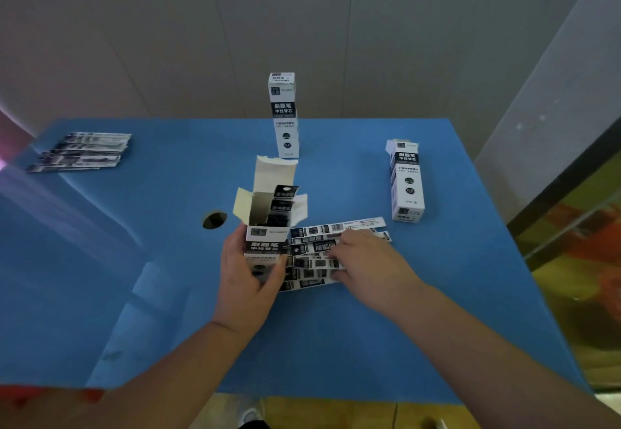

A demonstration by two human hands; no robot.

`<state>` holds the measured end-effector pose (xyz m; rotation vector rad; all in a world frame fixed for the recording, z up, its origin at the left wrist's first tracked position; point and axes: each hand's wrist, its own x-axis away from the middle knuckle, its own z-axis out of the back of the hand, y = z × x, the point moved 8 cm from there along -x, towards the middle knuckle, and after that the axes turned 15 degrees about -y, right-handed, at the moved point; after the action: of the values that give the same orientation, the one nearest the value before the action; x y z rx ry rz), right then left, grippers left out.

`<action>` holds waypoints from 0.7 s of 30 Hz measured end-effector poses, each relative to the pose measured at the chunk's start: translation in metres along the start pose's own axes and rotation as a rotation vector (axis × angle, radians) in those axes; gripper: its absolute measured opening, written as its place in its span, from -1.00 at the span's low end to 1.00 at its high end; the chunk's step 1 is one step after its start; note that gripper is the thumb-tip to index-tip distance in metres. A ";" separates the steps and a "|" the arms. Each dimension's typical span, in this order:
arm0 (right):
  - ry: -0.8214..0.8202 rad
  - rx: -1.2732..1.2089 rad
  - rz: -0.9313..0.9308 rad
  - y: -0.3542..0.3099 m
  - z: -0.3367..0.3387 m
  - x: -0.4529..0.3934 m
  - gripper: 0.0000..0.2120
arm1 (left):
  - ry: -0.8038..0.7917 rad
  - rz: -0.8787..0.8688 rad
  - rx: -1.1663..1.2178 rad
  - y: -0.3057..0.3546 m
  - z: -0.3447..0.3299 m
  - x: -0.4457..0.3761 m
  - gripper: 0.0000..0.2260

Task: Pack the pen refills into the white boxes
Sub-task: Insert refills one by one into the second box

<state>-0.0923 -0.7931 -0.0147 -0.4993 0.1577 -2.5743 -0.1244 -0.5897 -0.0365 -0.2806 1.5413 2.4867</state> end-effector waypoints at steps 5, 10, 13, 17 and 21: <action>0.005 0.120 0.004 -0.005 0.005 0.002 -0.79 | -0.017 0.008 0.012 0.002 -0.001 0.000 -0.44; 0.060 0.080 -0.042 -0.002 0.017 0.007 -0.86 | -0.021 0.016 0.012 0.003 -0.001 -0.001 -0.42; 0.084 0.004 -0.060 0.004 0.027 0.008 -0.91 | -0.022 0.047 0.033 0.000 0.000 -0.001 -0.43; 0.052 -0.159 -0.087 0.009 0.042 0.013 -0.76 | -0.049 0.074 0.067 -0.005 -0.004 -0.002 -0.39; 0.171 -0.368 -0.065 0.007 0.068 0.028 -0.72 | -0.076 0.109 0.093 -0.008 -0.004 -0.005 -0.35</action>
<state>-0.0860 -0.8149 0.0555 -0.4179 0.6942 -2.6585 -0.1167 -0.5903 -0.0436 -0.0890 1.6777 2.4654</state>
